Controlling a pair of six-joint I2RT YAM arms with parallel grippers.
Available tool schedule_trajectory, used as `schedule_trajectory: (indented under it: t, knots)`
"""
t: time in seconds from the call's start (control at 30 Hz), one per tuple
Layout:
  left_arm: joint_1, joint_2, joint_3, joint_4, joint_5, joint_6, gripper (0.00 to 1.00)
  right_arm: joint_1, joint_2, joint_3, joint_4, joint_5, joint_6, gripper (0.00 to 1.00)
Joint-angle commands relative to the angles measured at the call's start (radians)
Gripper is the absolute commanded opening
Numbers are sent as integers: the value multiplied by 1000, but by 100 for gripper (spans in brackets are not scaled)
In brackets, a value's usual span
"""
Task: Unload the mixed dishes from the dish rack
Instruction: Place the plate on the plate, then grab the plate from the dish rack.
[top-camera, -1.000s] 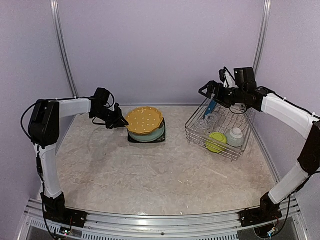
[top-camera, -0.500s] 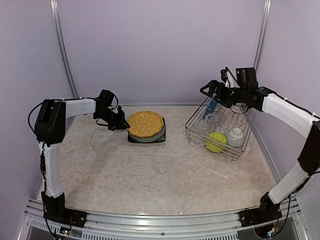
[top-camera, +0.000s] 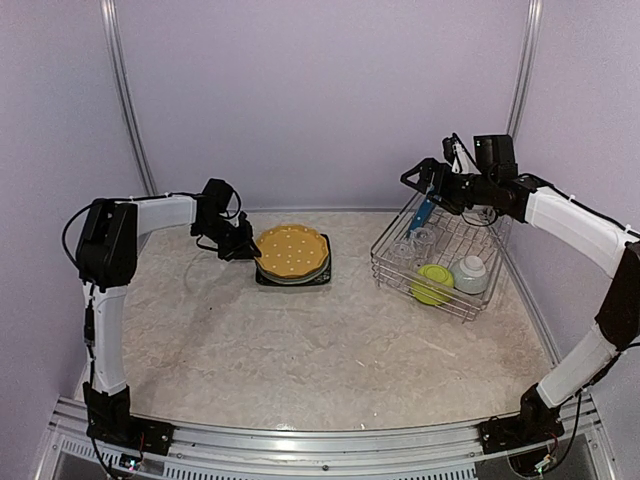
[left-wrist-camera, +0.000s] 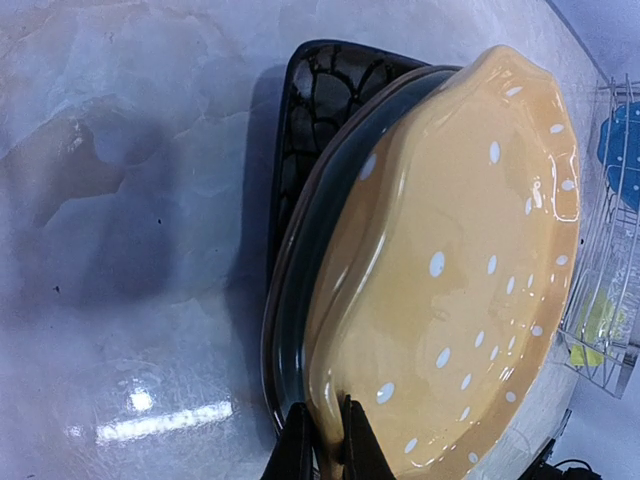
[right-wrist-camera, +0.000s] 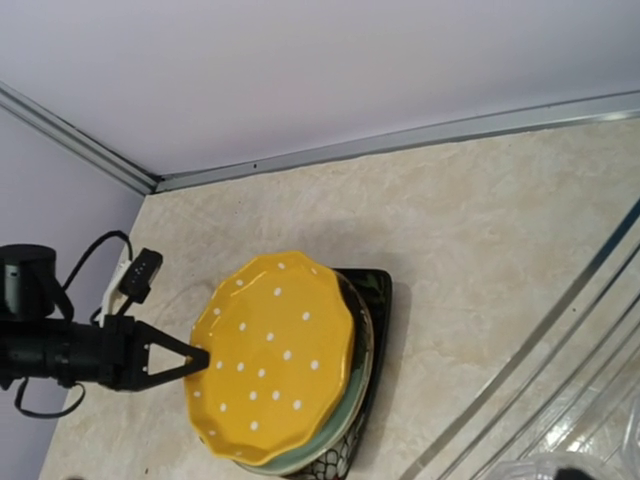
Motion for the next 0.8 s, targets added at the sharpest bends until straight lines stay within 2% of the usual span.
schedule_trajectory:
  t: [0.0,0.2,0.27,0.37,0.57,0.77]
  knots:
    - [-13,5,66,37,61,27,2,-13,-7,-14,16,-16,13,99]
    - [-22,17,66,22,58,25,13,-12,-8,-24,21,-21,19,99]
    - [-22,19,63,20,51,19,18,-13,-9,-28,23,-22,20,99]
    - [-22,17,63,16,35,18,32,-15,-12,-30,23,-22,21,99]
    - [-19,-4,66,3,12,33,48,-15,-13,-31,25,-20,21,99]
    - [-20,-46,67,-24,-49,69,58,-15,-11,-11,1,15,5,99]
